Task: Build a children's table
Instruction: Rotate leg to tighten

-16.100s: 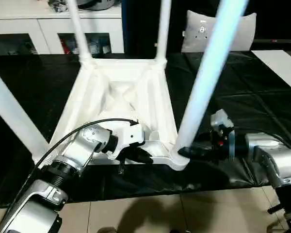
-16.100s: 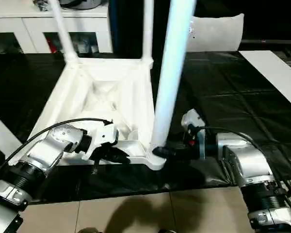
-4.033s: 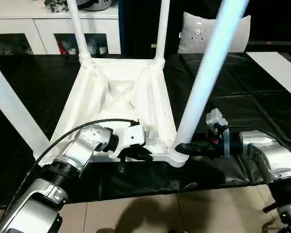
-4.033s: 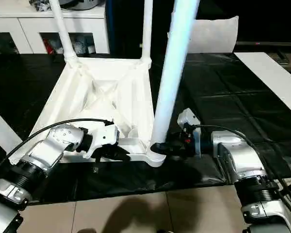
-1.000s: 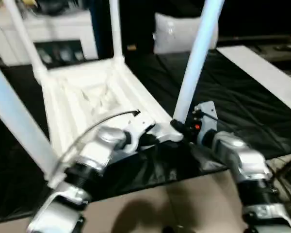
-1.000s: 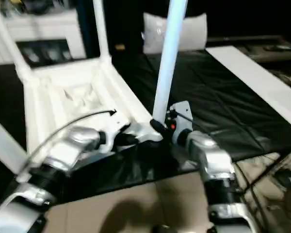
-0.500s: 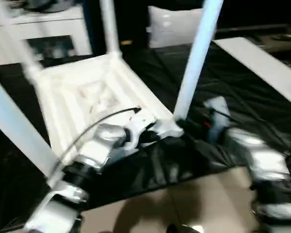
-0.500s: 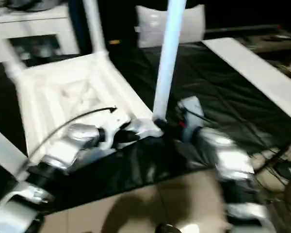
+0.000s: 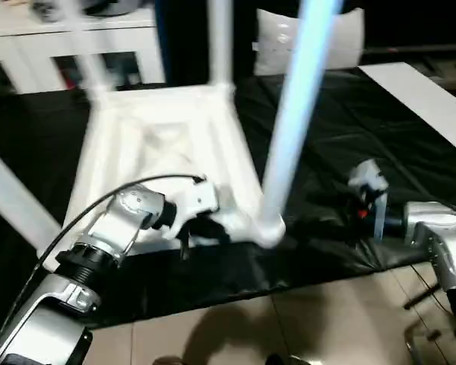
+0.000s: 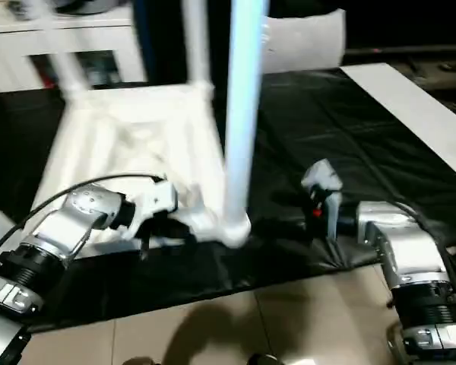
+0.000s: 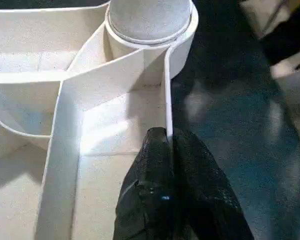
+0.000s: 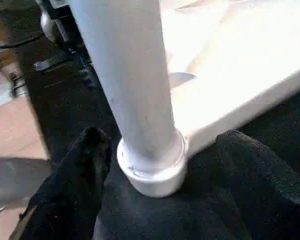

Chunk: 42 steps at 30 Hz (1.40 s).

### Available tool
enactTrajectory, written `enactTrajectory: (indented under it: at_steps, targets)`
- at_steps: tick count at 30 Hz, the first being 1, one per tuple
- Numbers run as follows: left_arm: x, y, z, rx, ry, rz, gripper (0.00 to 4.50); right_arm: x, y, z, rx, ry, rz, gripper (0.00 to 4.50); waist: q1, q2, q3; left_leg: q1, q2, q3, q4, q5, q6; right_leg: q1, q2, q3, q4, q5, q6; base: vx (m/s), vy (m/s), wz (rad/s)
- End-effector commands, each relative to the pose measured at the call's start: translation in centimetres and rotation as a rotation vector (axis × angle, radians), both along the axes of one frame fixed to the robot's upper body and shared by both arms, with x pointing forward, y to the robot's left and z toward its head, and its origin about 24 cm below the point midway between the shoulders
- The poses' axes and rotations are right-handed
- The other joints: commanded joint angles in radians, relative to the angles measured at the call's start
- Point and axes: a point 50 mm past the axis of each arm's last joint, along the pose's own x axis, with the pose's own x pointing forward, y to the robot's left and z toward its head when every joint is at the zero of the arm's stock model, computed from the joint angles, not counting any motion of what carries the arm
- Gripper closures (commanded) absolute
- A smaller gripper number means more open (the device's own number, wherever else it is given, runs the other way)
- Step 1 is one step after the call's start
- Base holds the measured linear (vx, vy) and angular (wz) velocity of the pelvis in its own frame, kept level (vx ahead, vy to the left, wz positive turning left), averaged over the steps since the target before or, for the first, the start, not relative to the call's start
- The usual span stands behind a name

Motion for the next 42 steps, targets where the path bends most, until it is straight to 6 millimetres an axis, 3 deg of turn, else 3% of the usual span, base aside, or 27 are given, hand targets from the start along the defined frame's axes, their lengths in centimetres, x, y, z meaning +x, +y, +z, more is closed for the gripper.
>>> enactTrajectory:
  at_steps: [1, 6, 19, 23, 24, 27, 29, 30, 31, 32, 33, 34, 35, 36, 37, 38, 39, 40, 41, 42]
  targets:
    - [-0.7, -1.3, 0.3, -0.007, 0.005, -0.119, 4.50, -0.3, 0.3, 0.3, 0.000, 0.003, 0.046, 1.08, -0.005, -0.017, -0.082, -0.012, 0.016, 0.028, -0.082, -0.054, 0.088, 0.079, -0.029, 0.053, -0.061, -0.393, -0.127, 0.000, 0.000, 0.00]
    - [-0.9, -1.8, 0.4, 0.003, 0.010, -0.169, 4.50, -0.4, 1.3, -0.3, 0.008, 0.020, 0.092, 1.42, -0.001, -0.018, -0.084, -0.015, 0.015, 0.028, -0.082, -0.038, 0.084, 0.080, -0.030, 0.056, -0.055, -0.357, -0.140, 0.000, 0.000, 0.00]
    - [-0.6, -1.8, 0.1, 0.014, 0.008, -0.138, 4.50, -0.5, 2.5, -1.4, 0.052, 0.086, 0.135, 2.44, 0.004, -0.017, -0.084, -0.016, 0.012, 0.029, -0.083, -0.058, 0.063, 0.082, -0.028, 0.053, -0.064, -0.405, -0.109, 0.000, 0.000, 0.00]
    - [0.0, -1.8, 0.1, -0.009, 0.012, -0.033, 4.50, -0.9, 3.3, -1.2, 0.124, 0.116, 0.103, 2.53, 0.004, -0.015, -0.082, -0.015, 0.011, 0.029, -0.084, -0.062, 0.059, 0.081, -0.027, 0.052, -0.068, -0.410, -0.104, 0.000, 0.000, 0.00]
    - [0.6, -2.0, 0.2, -0.041, 0.004, 0.066, 4.50, -0.9, 3.9, -1.6, 0.120, 0.126, 0.052, 2.53, 0.003, -0.014, -0.082, -0.014, 0.010, 0.030, -0.084, -0.068, 0.056, 0.082, -0.026, 0.052, -0.067, -0.417, -0.101, 0.000, 0.000, 0.00]
    - [1.1, -2.1, 0.3, -0.065, 0.000, 0.146, 4.50, -0.8, 4.4, -2.1, 0.098, 0.119, -0.004, 2.54, 0.000, -0.017, -0.080, -0.012, 0.001, 0.032, -0.083, -0.106, 0.037, 0.079, -0.025, 0.043, -0.083, -0.505, -0.060, 0.000, 0.000, 0.00]
    - [1.6, -2.4, 0.2, -0.087, -0.009, 0.229, 4.50, 0.0, 5.3, -2.8, 0.083, 0.126, -0.169, 2.54, -0.010, -0.016, -0.075, -0.015, -0.001, 0.030, -0.084, -0.119, 0.027, 0.076, -0.022, 0.039, -0.092, -0.545, -0.032, 0.000, 0.000, 0.00]
    - [1.8, -2.9, 0.3, -0.113, -0.009, 0.280, 4.50, 0.9, 6.1, -3.3, 0.077, 0.150, -0.327, 2.54, -0.024, -0.020, -0.073, -0.015, -0.006, 0.030, -0.081, -0.150, 0.016, 0.073, -0.021, 0.027, -0.104, -0.593, -0.007, 0.000, 0.000, 0.00]
    - [1.8, -2.9, 0.3, -0.115, -0.009, 0.282, 4.50, 0.9, 6.1, -3.3, 0.077, 0.153, -0.335, 2.54, -0.039, -0.013, -0.073, -0.020, -0.008, 0.024, -0.079, -0.188, 0.006, 0.077, -0.022, 0.011, -0.111, -0.630, 0.019, 0.000, 0.000, 0.00]
    - [1.9, -3.2, 0.4, -0.128, -0.009, 0.298, 4.50, 1.3, 6.4, -3.5, 0.068, 0.163, -0.409, 2.54, -0.049, -0.012, -0.075, -0.018, -0.009, 0.022, -0.076, -0.207, 0.005, 0.077, -0.021, 0.003, -0.118, -0.641, 0.034, 0.000, 0.000, 0.00]
    - [2.1, -3.5, 0.5, -0.139, -0.015, 0.317, 4.50, 1.9, 6.8, -3.8, 0.043, 0.164, -0.522, 2.54, -0.069, -0.019, -0.073, -0.021, -0.007, 0.019, -0.073, -0.241, 0.009, 0.079, -0.021, -0.013, -0.133, -0.660, 0.062, 0.000, 0.000, 0.00]
    - [2.1, -3.5, 0.5, -0.140, -0.017, 0.319, 4.50, 2.0, 6.9, -3.8, 0.042, 0.164, -0.534, 2.54, -0.087, -0.002, -0.070, -0.010, -0.002, 0.012, -0.072, -0.294, 0.012, 0.080, -0.020, -0.037, -0.151, -0.675, 0.078, 0.000, 0.000, 0.00]
    - [2.5, -3.7, 0.6, -0.149, -0.038, 0.363, 4.50, 3.0, 7.8, -3.8, 0.063, 0.162, -0.706, 2.54, -0.105, 0.017, -0.067, -0.010, 0.023, -0.001, -0.086, -0.368, 0.019, 0.098, -0.023, -0.051, -0.150, -0.653, 0.081, 0.000, 0.000, 0.00]
    - [2.5, -3.7, 0.6, -0.149, -0.038, 0.363, 4.50, 3.0, 7.8, -3.8, 0.063, 0.162, -0.706, 2.54, -0.114, 0.024, -0.066, -0.020, 0.048, -0.013, -0.104, -0.416, 0.021, 0.113, -0.024, -0.041, -0.123, -0.595, 0.066, 0.000, 0.000, 0.00]
    - [2.7, -3.6, 0.6, -0.144, -0.058, 0.390, 4.50, 3.3, 8.5, -3.3, 0.130, 0.146, -0.732, 2.54, -0.114, 0.033, -0.064, -0.041, 0.104, -0.044, -0.156, -0.530, 0.022, 0.145, -0.030, 0.017, -0.001, -0.396, 0.013, 0.000, 0.000, 0.00]
    - [2.8, -3.5, 0.6, -0.141, -0.066, 0.401, 4.50, 3.3, 8.8, -3.1, 0.153, 0.136, -0.726, 2.20, -0.110, 0.030, -0.060, -0.023, 0.109, -0.043, -0.169, -0.578, 0.014, 0.130, -0.029, 0.040, 0.007, -0.328, -0.016, 0.012, -0.053, 0.04]
    - [2.9, -3.4, 0.5, -0.134, -0.072, 0.404, 4.50, 3.4, 9.0, -3.0, 0.155, 0.115, -0.716, 1.99, -0.112, -0.002, -0.049, 0.025, 0.041, -0.004, -0.128, -0.599, -0.006, 0.074, -0.025, 0.033, -0.085, -0.474, -0.028, 0.012, -0.053, 0.04]
    - [2.9, -3.2, 0.5, -0.123, -0.082, 0.400, 4.50, 3.3, 9.1, -2.9, 0.151, 0.106, -0.717, 1.99, -0.115, -0.029, -0.047, 0.076, -0.045, 0.034, -0.036, -0.439, -0.002, 0.015, -0.025, -0.032, -0.175, -0.821, 0.063, 0.057, -0.001, 0.08]
    - [2.9, -3.0, 0.5, -0.115, -0.100, 0.391, 4.50, 3.3, 9.0, -3.0, 0.141, 0.104, -0.723, 1.83, -0.122, -0.027, -0.061, 0.024, -0.048, 0.034, -0.029, -0.320, 0.026, 0.061, -0.036, -0.052, -0.176, -0.868, 0.128, 0.059, 0.018, -0.14]
    - [2.9, -2.9, 0.5, -0.111, -0.110, 0.387, 4.50, 3.2, 8.9, -2.9, 0.143, 0.100, -0.724, 1.75, -0.119, -0.013, -0.067, 0.009, -0.034, 0.026, -0.040, -0.301, 0.030, 0.080, -0.040, -0.057, -0.174, -0.830, 0.138, 0.059, 0.018, -0.14]
